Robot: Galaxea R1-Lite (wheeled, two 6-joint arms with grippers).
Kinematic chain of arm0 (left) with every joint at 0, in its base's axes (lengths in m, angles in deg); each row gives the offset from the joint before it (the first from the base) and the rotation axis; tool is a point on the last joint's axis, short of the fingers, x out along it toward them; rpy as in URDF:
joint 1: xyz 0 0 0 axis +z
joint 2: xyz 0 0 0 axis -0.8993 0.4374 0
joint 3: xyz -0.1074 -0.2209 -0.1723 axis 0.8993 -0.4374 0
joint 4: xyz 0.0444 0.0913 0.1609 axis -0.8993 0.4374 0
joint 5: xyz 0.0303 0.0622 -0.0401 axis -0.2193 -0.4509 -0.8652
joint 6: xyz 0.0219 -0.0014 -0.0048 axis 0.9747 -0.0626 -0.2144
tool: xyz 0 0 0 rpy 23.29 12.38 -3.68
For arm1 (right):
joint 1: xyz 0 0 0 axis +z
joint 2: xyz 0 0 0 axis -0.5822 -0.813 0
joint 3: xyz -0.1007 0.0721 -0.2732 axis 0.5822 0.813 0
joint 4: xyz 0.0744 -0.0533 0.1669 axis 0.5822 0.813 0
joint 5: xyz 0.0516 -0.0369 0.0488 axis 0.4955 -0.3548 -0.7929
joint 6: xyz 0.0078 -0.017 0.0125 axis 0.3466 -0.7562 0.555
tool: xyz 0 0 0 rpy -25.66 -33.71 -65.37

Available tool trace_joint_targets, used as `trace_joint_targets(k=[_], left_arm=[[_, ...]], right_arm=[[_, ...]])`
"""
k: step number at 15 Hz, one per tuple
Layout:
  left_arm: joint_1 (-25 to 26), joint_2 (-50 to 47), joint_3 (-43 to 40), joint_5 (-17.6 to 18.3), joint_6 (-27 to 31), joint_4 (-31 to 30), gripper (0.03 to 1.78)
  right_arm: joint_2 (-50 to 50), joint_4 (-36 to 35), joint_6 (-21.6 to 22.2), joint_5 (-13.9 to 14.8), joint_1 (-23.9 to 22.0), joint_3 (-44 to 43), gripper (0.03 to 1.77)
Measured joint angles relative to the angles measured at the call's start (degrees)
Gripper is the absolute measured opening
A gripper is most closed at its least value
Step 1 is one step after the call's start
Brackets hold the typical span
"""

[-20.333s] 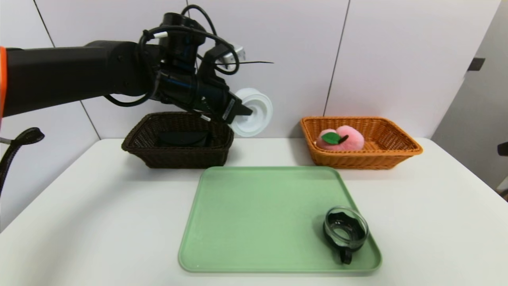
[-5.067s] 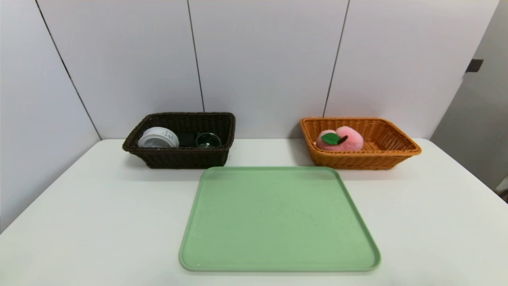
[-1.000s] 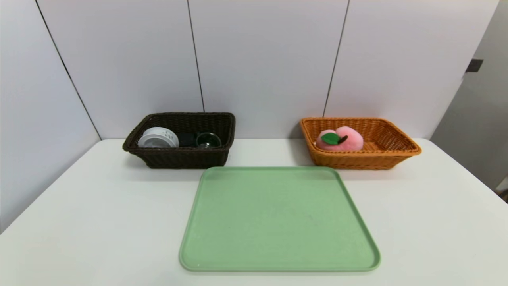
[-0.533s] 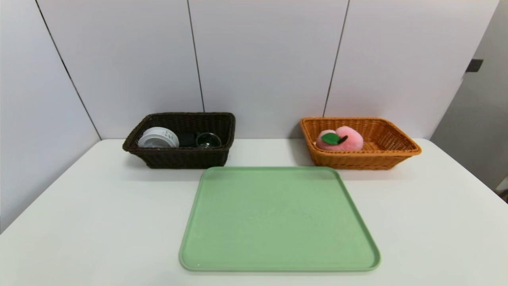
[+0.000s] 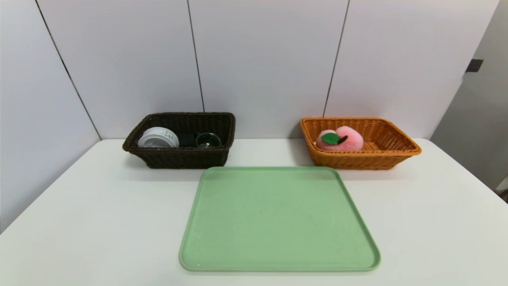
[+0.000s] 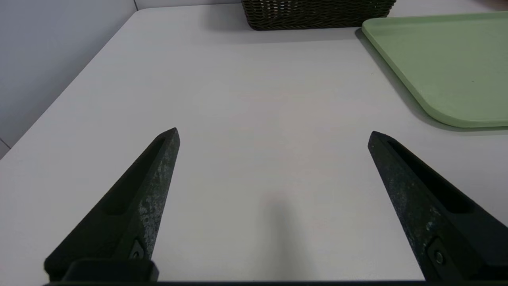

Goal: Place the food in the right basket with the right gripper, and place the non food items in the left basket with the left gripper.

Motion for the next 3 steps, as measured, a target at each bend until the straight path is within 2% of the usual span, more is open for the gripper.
trace_joint_targets(k=[3], left_arm=[[0.00,0.00,0.00,-0.02,0.00,0.00,1.69]], right_arm=[[0.00,-0.05,0.27,-0.16,0.00,0.00,1.69]])
